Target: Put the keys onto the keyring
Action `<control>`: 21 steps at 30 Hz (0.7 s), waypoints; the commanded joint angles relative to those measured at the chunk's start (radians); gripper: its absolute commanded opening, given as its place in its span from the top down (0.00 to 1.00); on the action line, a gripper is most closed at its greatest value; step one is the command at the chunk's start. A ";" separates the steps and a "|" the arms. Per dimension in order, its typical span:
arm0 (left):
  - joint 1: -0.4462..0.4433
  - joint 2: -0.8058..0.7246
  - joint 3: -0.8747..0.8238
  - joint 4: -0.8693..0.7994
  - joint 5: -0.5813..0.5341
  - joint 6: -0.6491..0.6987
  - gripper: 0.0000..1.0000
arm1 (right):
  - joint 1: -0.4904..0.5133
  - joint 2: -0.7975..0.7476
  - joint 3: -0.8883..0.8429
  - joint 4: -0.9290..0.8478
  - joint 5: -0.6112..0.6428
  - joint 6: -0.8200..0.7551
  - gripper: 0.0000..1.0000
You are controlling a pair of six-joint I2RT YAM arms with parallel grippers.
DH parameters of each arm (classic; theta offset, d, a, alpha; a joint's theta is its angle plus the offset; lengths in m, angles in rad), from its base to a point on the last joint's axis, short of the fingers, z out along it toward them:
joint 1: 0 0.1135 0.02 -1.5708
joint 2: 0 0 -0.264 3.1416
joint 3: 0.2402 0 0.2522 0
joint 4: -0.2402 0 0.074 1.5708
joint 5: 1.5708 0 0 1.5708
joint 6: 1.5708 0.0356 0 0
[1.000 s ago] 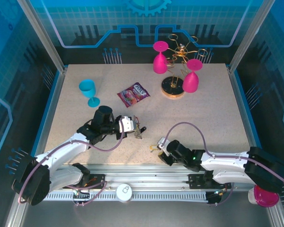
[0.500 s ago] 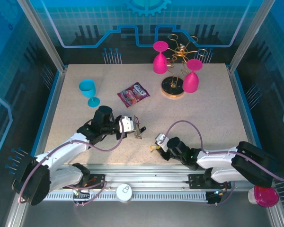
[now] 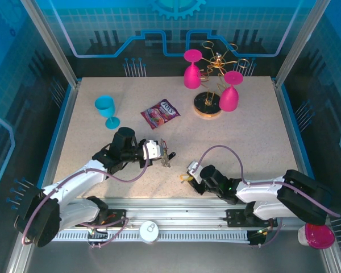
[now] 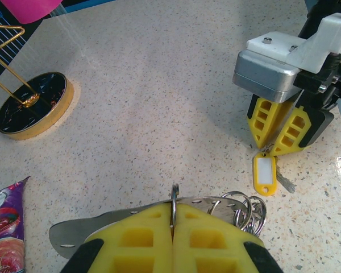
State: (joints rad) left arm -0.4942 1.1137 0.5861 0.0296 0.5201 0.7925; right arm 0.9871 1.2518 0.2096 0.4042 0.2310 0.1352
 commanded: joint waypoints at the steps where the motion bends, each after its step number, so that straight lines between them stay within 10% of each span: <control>1: -0.007 0.003 0.014 -0.019 0.025 0.027 1.00 | -0.007 0.014 0.025 -0.024 0.019 0.025 0.82; 21: -0.007 0.000 0.012 -0.017 0.025 0.028 1.00 | -0.050 -0.124 0.043 -0.075 -0.101 -0.064 1.00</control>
State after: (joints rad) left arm -0.4942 1.1137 0.5861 0.0273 0.5201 0.7937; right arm 0.9588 1.1790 0.2188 0.3573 0.1741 0.1024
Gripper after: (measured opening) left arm 0.051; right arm 0.056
